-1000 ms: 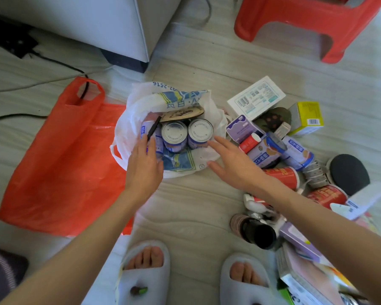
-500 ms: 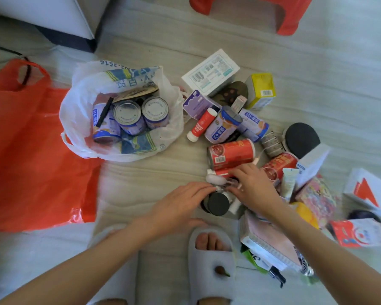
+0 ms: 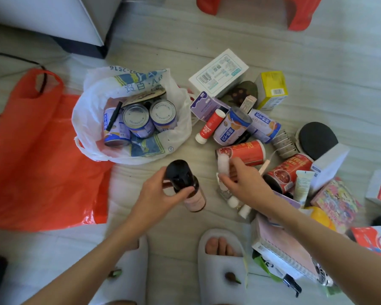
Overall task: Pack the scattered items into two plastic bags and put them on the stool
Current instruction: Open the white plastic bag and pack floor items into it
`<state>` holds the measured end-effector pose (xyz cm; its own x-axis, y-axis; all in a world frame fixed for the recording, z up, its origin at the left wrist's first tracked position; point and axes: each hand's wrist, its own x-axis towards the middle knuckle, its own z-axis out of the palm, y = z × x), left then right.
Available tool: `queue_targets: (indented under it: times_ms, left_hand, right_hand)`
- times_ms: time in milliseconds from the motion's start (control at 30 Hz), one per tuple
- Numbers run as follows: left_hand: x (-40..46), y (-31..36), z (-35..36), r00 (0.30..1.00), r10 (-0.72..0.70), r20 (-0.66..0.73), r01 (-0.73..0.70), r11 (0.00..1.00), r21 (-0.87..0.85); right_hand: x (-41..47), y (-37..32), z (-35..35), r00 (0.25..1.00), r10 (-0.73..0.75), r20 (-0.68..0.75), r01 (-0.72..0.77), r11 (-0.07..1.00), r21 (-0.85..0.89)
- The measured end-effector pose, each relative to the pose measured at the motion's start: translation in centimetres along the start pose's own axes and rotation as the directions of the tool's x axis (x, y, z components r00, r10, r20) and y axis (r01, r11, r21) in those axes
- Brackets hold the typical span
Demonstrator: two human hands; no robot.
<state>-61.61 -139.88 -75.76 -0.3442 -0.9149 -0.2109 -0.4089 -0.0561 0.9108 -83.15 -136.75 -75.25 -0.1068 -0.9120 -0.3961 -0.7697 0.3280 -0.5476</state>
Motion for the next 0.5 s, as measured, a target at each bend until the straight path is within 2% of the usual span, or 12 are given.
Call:
queue_targets:
  times_ms: [100,267,367,433,500]
  left_hand:
    - [1.1,0.6,-2.6,0.987,-0.091,-0.134,0.088,0.996,-0.027]
    - [4.4,2.5,-7.9,0.944,-0.022,-0.329,0.037,0.999,0.039]
    - [6.5,3.6,-11.5,0.883,0.043,-0.468,-0.047,0.999,0.003]
    - [8.1,3.9,-13.4,0.842,0.092,-0.532,-0.119,0.993,-0.017]
    - [10.0,3.5,-14.8,0.826,0.131,-0.548,-0.149,0.989,0.011]
  right_hand:
    - [1.8,-3.4,-0.3,0.996,0.079,0.040,-0.087,0.956,0.281]
    - [6.5,-9.5,-0.8,0.972,0.158,0.174,-0.231,0.784,0.576]
    - [9.8,-12.8,-1.5,0.977,0.127,0.173,-0.205,0.789,0.579]
    - [11.9,-14.7,-2.1,0.990,0.103,0.097,-0.139,0.822,0.552]
    - [13.8,-16.3,-2.3,0.998,0.070,-0.009,-0.060,0.911,0.408]
